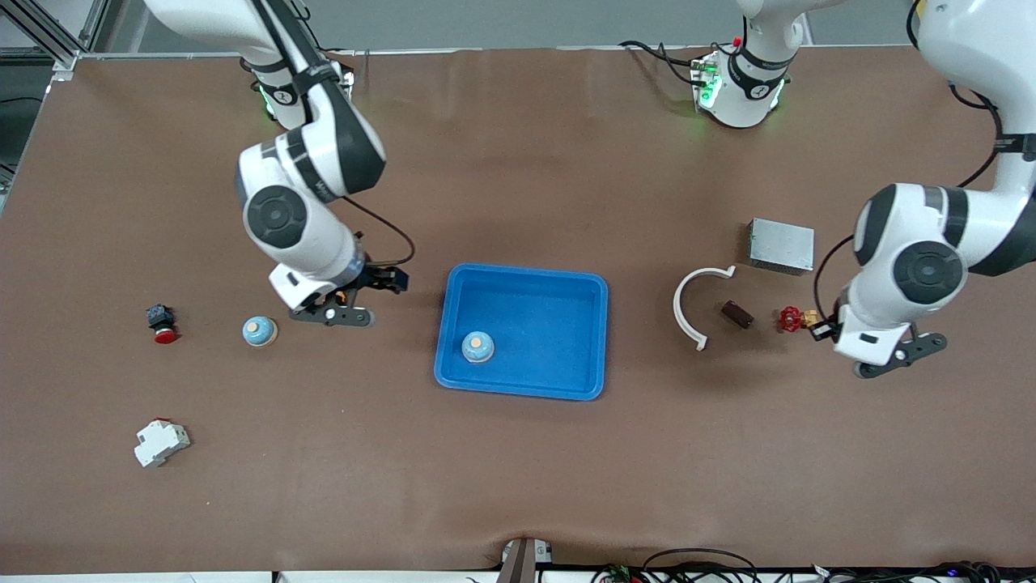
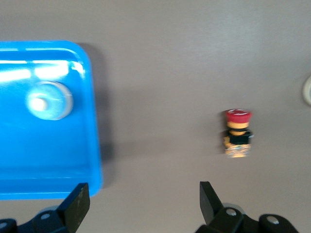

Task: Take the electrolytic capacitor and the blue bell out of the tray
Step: 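Set the capacitor by the valve while the right gripper reaches the second bell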

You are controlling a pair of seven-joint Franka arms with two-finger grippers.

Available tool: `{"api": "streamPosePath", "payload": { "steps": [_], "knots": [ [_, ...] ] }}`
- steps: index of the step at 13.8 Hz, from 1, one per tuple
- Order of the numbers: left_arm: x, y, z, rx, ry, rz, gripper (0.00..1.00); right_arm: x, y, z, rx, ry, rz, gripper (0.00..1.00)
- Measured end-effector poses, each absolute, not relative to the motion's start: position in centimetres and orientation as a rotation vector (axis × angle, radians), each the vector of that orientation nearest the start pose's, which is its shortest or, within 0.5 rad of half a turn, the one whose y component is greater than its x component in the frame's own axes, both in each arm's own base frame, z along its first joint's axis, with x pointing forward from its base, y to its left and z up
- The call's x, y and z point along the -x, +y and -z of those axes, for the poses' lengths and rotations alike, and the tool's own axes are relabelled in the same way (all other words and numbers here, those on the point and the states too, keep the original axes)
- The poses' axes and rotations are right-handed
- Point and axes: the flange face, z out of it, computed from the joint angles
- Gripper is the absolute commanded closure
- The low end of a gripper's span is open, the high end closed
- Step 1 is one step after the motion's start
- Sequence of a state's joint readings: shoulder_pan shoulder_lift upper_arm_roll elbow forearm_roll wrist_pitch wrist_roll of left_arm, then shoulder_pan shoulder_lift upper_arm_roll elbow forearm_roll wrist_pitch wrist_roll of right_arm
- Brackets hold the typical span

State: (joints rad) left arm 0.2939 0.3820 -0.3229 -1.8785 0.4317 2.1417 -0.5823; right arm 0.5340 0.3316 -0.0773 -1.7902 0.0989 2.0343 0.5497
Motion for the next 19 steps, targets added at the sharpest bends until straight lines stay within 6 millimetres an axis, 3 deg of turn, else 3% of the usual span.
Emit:
{"api": "streamPosePath", "payload": {
  "steps": [3, 4, 7, 10, 12, 13, 14, 16, 17, 19],
  "knots": [
    [-61.6, 7.2, -27.9, 2.891, -0.312, 0.055, 1.00, -56.8, 32.5, -35.2, 3.105, 0.305, -0.135, 0.00],
    [-61.6, 8.3, -26.7, 2.896, -0.281, 0.063, 1.00, -57.1, 33.8, -34.4, 3.097, 0.329, -0.135, 0.00],
    [-61.4, 8.3, -23.4, 2.892, -0.191, 0.032, 1.00, -58.6, 36.9, -31.2, 3.067, 0.358, -0.131, 0.00],
    [-61.2, 7.8, -21.7, 2.892, -0.150, 0.004, 1.00, -60.0, 38.9, -29.1, 3.041, 0.341, -0.063, 0.00],
    [-61.1, 8.2, -21.3, 2.893, -0.157, -0.007, 0.90, -60.2, 40.0, -28.1, 3.035, 0.302, -0.033, 0.00],
    [-61.0, 8.4, -21.2, 2.892, -0.163, -0.011, 0.80, -60.3, 40.4, -27.6, 3.038, 0.271, -0.029, 0.00],
    [-60.9, 8.7, -21.0, 2.892, -0.167, -0.016, 0.64, -60.3, 40.7, -27.3, 3.041, 0.242, -0.028, 0.00],
    [-60.9, 8.9, -20.8, 2.892, -0.170, -0.020, 0.11, -60.5, 40.9, -26.6, 3.047, 0.204, -0.028, 0.00],
    [-60.9, 9.0, -20.8, 2.892, -0.172, -0.019, 0.00, -60.6, 40.9, -26.4, 3.047, 0.183, -0.021, 0.00],
    [-61.2, 9.4, -21.4, 2.891, -0.183, 0.001, 0.00, -60.9, 41.0, -26.0, 3.045, 0.131, 0.000, 0.00]
  ]
}}
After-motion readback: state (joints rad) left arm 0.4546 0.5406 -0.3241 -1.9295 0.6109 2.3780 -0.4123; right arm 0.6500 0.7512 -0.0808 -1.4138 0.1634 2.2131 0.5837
